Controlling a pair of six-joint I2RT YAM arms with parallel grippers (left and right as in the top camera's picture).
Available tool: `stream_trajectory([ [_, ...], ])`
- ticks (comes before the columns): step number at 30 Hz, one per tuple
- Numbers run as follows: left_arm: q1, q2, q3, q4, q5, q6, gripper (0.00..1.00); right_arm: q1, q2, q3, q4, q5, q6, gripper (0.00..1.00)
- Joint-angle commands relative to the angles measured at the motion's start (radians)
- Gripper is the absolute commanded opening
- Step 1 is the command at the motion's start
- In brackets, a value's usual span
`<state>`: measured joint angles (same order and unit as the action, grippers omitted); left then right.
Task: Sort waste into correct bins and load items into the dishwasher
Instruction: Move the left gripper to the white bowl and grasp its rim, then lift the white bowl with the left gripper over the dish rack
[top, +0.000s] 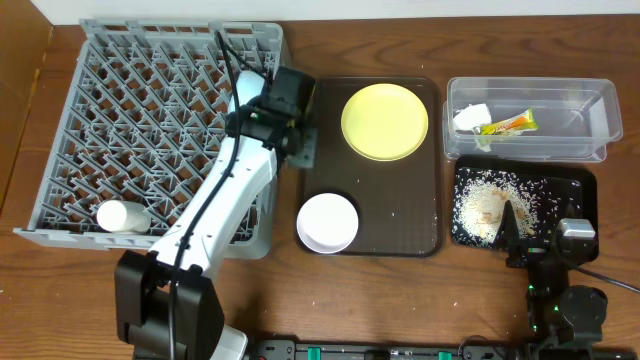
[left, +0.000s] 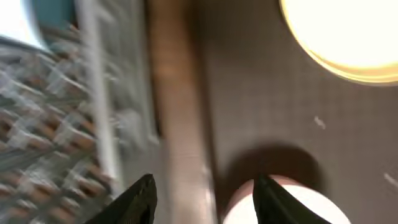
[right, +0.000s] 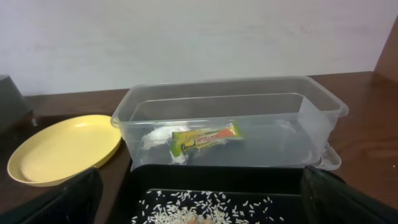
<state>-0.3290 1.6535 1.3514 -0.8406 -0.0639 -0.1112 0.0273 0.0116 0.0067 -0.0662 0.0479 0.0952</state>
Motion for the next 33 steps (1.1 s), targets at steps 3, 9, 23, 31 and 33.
stream_trajectory([
  [3, 0.002, 0.002, -0.070, -0.056, 0.214, -0.101, 0.50, -0.007, -0.005, -0.001, -0.005, -0.001, 0.004, 0.99],
  [9, 0.002, 0.002, -0.238, -0.044, 0.270, -0.173, 0.50, -0.007, -0.005, -0.001, -0.005, -0.001, 0.004, 0.99],
  [23, -0.085, 0.002, -0.463, 0.262, 0.394, -0.214, 0.24, -0.007, -0.005, -0.001, -0.005, -0.001, 0.004, 0.99],
  [31, -0.102, -0.014, -0.446, 0.303, 0.391, -0.223, 0.08, -0.007, -0.005, -0.001, -0.005, -0.001, 0.004, 0.99],
  [33, -0.092, -0.053, -0.413, 0.276, 0.353, -0.224, 0.07, -0.007, -0.005, -0.001, -0.005, -0.001, 0.004, 0.99],
])
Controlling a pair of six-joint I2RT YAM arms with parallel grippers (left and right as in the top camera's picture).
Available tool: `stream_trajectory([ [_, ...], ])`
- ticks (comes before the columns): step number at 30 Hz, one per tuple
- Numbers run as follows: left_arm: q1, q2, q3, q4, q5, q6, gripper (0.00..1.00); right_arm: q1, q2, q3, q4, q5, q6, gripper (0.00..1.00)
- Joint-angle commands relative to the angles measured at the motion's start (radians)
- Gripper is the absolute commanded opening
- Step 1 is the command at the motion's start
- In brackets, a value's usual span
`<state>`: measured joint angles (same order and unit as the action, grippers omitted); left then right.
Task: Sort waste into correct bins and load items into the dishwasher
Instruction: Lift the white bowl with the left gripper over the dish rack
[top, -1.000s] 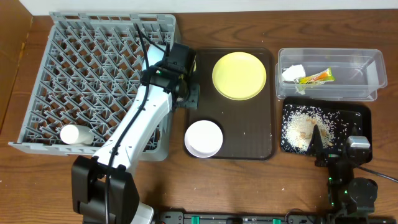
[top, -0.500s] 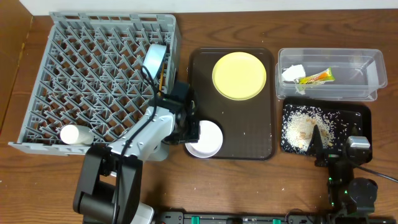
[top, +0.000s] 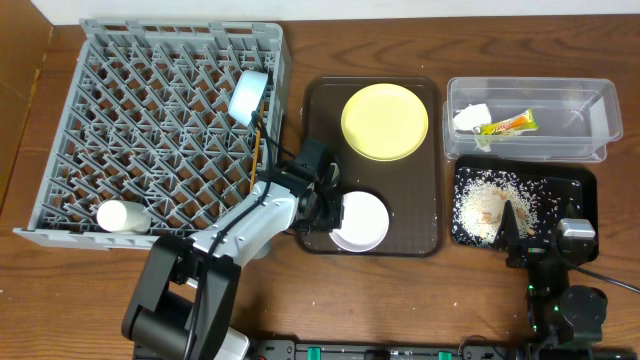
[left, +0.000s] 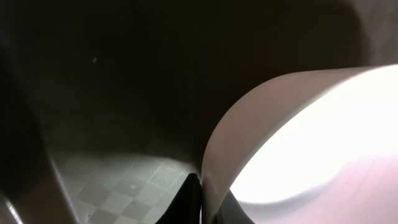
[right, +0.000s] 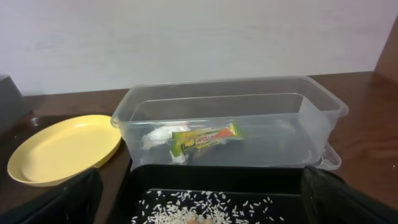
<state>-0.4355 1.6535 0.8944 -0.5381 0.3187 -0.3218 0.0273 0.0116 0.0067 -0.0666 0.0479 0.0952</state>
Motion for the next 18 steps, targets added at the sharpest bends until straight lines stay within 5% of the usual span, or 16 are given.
stream_trajectory([
  [1, 0.019, -0.084, 0.066, -0.051, -0.079, -0.013, 0.08, -0.007, -0.005, -0.001, -0.004, -0.001, 0.004, 0.99],
  [13, 0.069, -0.492, 0.155, -0.202, -1.102, 0.062, 0.08, -0.007, -0.005, -0.001, -0.004, -0.001, 0.004, 0.99],
  [18, 0.118, -0.440, 0.147, -0.187, -1.254, 0.071, 0.07, -0.007, -0.005, -0.001, -0.004, -0.001, 0.004, 0.99],
])
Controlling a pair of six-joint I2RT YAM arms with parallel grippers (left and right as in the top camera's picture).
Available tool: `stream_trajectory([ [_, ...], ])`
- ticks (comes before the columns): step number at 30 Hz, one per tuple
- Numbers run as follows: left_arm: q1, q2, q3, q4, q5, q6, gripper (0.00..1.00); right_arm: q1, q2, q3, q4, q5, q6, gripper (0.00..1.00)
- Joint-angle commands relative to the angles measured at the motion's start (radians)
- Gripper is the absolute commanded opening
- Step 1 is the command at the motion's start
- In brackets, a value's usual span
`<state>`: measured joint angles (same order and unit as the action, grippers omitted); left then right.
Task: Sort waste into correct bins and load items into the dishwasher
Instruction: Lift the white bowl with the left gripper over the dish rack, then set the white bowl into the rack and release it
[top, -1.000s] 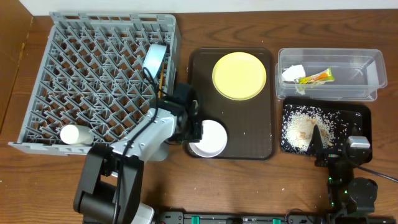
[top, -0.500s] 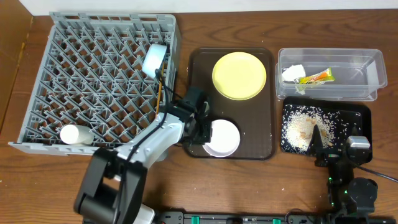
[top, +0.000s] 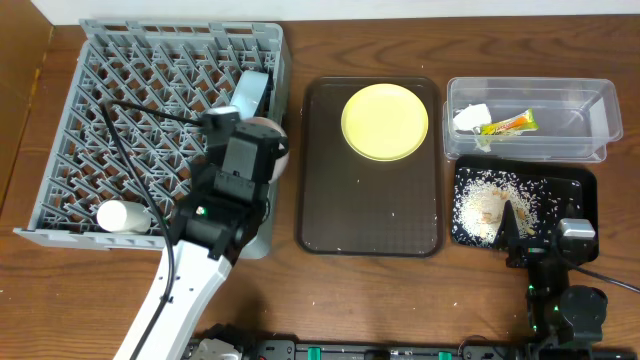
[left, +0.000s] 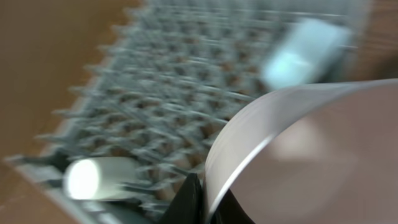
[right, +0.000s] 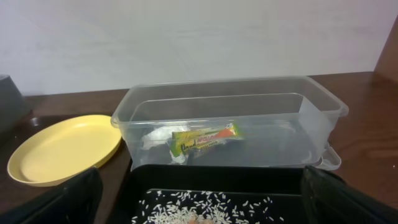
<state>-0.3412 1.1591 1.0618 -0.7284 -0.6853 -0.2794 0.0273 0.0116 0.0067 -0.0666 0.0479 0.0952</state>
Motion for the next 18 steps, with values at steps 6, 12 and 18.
stream_trajectory([
  [6, 0.034, 0.238, -0.020, 0.003, -0.467, 0.040, 0.08, -0.006, -0.005, -0.001, -0.004, -0.001, 0.004, 0.99],
  [12, 0.034, 0.411, -0.020, 0.003, -0.629, 0.039, 0.08, -0.006, -0.005, -0.001, -0.004, -0.001, 0.004, 0.99],
  [18, 0.028, 0.496, -0.020, 0.003, -0.669, 0.038, 0.08, -0.007, -0.005, -0.001, -0.004, -0.001, 0.004, 0.99],
])
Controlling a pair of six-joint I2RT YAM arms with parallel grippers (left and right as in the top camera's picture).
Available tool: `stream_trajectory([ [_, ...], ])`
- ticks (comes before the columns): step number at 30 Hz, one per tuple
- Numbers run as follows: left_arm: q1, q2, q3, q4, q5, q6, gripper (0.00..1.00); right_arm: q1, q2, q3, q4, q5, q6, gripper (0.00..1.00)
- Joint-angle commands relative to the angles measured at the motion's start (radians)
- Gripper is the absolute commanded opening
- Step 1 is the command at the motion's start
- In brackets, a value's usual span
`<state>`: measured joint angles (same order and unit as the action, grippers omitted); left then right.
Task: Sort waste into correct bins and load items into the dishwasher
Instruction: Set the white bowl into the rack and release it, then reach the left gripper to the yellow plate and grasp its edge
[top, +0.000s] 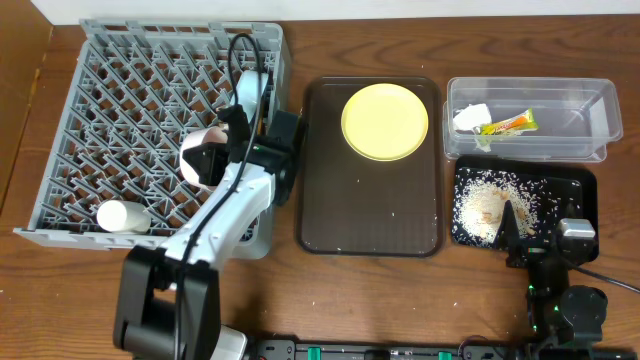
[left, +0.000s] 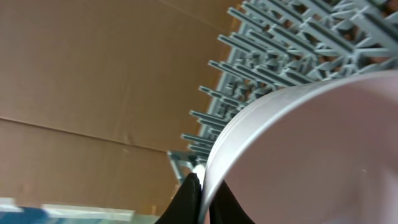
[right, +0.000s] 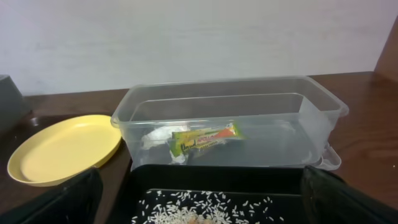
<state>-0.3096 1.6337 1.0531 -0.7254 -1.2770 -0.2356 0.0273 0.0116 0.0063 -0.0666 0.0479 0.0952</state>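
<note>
My left gripper (top: 220, 145) is shut on the rim of the white bowl (top: 198, 157), which stands on edge over the middle right of the grey dish rack (top: 110, 90). In the left wrist view the bowl (left: 311, 155) fills the right side, with my left gripper (left: 202, 194) pinching its rim and rack tines behind. A yellow plate (top: 385, 120) lies on the brown tray (top: 370, 210). My right gripper (top: 513, 228) rests open over the black rice tray (top: 575, 185); in its own view the right gripper (right: 199, 214) holds nothing.
The rack also holds a pale cup (top: 250, 95) near its right side and a white cup (top: 122, 216) at its front left. A clear bin (top: 560, 125) at the back right contains a wrapper (top: 508, 123) and crumpled tissue (top: 470, 115).
The left gripper has carried the bowl from the rack's right edge to a spot further left over the rack, and the bowl now stands on edge. The right arm is unchanged.
The left gripper was open above the tray's left edge, with the white bowl lying on the tray. Then it was shut on the bowl's rim on the tray. Then the bowl was off the tray at the rack's right side, and now it is over the rack.
</note>
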Motion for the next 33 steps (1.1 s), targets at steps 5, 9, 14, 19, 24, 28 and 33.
stream_trajectory([
  [5, -0.055, 0.029, -0.011, -0.001, -0.058, -0.009, 0.08, -0.007, -0.005, -0.001, -0.004, -0.001, 0.004, 0.99],
  [9, -0.104, 0.029, -0.011, -0.020, 0.009, -0.010, 0.08, -0.007, -0.005, -0.001, -0.004, -0.001, 0.004, 0.99],
  [14, -0.124, 0.011, -0.011, -0.038, 0.188, -0.063, 0.50, -0.007, -0.005, -0.001, -0.004, -0.001, 0.004, 0.99],
  [19, -0.124, -0.130, 0.013, -0.043, 0.670, -0.085, 0.60, -0.007, -0.005, -0.001, -0.004, -0.001, 0.004, 0.99],
  [24, -0.124, -0.266, 0.023, 0.049, 1.143, -0.085, 0.60, -0.007, -0.005, -0.001, -0.004, -0.001, 0.004, 0.99],
  [28, -0.124, -0.278, 0.016, 0.224, 1.351, -0.085, 0.60, -0.007, -0.005, -0.001, -0.004, -0.001, 0.004, 0.99],
  [33, -0.116, -0.141, 0.005, 0.457, 1.349, -0.085, 0.59, -0.006, -0.005, -0.001, -0.004, -0.001, 0.004, 0.99],
])
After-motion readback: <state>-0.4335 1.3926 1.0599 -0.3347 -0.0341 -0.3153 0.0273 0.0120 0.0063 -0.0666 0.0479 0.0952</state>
